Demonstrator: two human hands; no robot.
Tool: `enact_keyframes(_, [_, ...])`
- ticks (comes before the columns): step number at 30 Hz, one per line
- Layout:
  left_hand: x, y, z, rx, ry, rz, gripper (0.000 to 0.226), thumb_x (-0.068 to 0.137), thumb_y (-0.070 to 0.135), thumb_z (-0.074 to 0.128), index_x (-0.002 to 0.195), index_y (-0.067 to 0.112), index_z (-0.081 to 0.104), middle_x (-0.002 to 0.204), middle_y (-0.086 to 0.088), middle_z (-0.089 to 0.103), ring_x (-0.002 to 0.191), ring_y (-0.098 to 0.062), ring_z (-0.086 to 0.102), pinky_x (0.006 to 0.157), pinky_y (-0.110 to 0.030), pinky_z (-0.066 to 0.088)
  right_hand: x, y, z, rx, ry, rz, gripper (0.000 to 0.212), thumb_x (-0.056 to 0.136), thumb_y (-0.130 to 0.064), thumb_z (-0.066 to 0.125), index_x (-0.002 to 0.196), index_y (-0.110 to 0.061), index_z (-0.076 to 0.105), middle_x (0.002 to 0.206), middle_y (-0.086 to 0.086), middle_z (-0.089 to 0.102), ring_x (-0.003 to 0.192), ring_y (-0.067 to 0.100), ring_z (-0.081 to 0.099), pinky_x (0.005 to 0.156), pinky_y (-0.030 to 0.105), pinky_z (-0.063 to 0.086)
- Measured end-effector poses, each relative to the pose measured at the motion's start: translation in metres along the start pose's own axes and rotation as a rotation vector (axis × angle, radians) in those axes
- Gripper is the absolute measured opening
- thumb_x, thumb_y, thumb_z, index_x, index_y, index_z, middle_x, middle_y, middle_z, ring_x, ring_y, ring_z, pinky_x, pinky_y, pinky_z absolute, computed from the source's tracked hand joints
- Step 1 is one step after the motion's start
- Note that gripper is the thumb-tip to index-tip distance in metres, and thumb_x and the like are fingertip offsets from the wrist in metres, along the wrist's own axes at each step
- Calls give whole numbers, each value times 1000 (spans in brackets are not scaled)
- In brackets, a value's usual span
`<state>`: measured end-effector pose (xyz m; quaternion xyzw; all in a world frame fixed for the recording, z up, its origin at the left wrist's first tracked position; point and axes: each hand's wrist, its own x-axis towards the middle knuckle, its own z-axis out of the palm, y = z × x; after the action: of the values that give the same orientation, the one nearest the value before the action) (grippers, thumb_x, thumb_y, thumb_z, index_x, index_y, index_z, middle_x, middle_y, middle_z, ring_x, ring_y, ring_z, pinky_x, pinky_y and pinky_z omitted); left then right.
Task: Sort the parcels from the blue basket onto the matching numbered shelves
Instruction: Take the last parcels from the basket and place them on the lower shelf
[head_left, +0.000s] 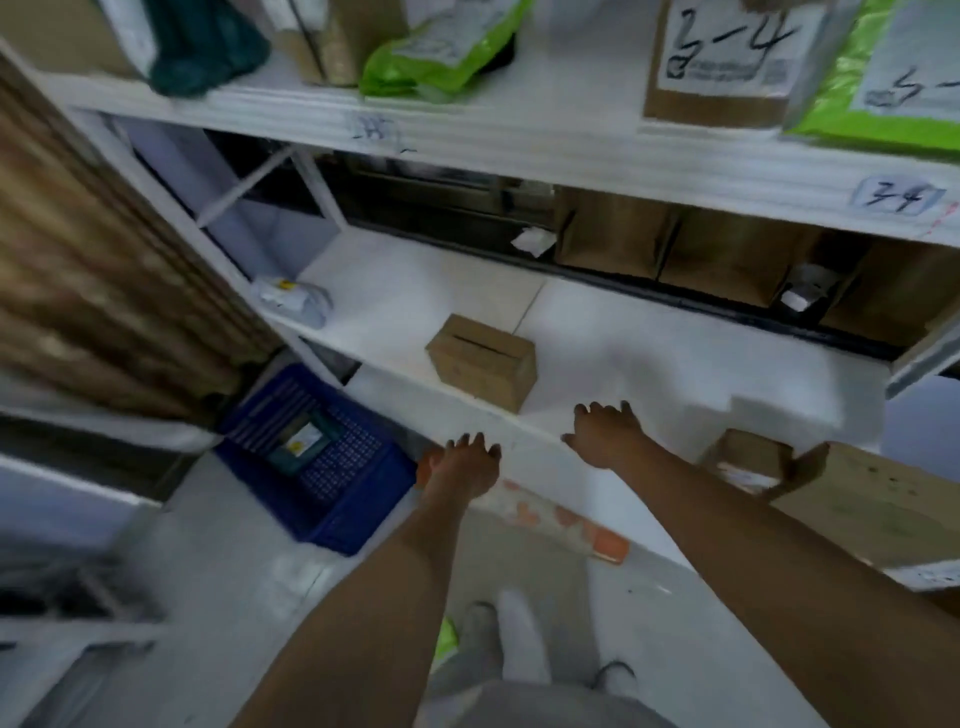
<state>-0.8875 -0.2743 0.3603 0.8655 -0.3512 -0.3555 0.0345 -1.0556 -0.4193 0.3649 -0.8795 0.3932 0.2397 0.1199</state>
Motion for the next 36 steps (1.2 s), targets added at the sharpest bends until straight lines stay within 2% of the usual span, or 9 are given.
enact_keyframes(2, [-6,-50,-7,-68,0,-78,50,101,38,25,149,24,32,155,-14,34,138,-41,36,107,-64,35,3,-43,5,-31,-23,-47,69,104,-53,28,153,-6,28,151,17,41,136,34,43,121,53,17])
enact_keyframes(4, [-28,-91,-22,-46,23,-111,50,102,43,24,151,32,27,155,-10,34,139,-40,35,110,-66,29,5,-92,6,-46,-40,-108,69,104,-54,27,154,-6,26,154,16,38,138,34,41,121,53,15])
enact_keyframes(7, [-39,-157,-31,-22,29,-163,53,106,40,24,155,20,26,161,-10,25,147,-36,23,117,-63,16,10,-170,7,-72,-53,-207,68,104,-53,30,154,-7,27,152,16,40,138,34,42,120,52,17])
enact_keyframes(12, [-35,-283,-51,-98,4,-270,58,104,46,24,151,13,34,160,-10,29,146,-33,25,116,-61,20,30,-301,10,-71,-91,-250,57,103,-51,30,143,-11,41,143,13,47,131,31,47,118,49,21])
enact_keyframes(18, [-33,-408,-99,-146,14,-342,59,105,48,21,154,16,29,162,-9,25,147,-34,24,116,-63,19,55,-438,1,-108,-95,-315,67,102,-56,27,154,-14,30,152,14,40,134,29,44,118,51,21])
enact_keyframes(22, [-19,-453,-129,-163,20,-353,58,105,47,22,153,15,31,161,-11,27,146,-35,26,116,-62,21,76,-493,-14,-153,-90,-337,69,102,-57,24,155,-13,26,156,16,34,137,32,42,117,50,23])
enact_keyframes(27, [26,-482,-160,-176,-6,-341,58,105,47,24,153,15,31,159,-12,29,144,-35,28,115,-62,23,119,-530,-30,-206,-123,-347,69,103,-56,23,157,-13,21,158,17,30,138,33,41,118,51,21])
enact_keyframes(32, [90,-510,-195,-170,-24,-328,57,105,46,24,153,15,28,160,-13,27,145,-35,27,116,-62,21,197,-567,-40,-216,-152,-337,66,104,-55,24,154,-13,26,153,17,38,133,32,44,115,50,25])
enact_keyframes(36, [150,-542,-228,-174,-8,-357,57,105,46,25,152,15,30,159,-14,30,144,-36,29,115,-62,23,273,-603,-50,-175,-186,-364,68,103,-57,25,156,-15,22,157,18,31,138,35,39,118,54,19])
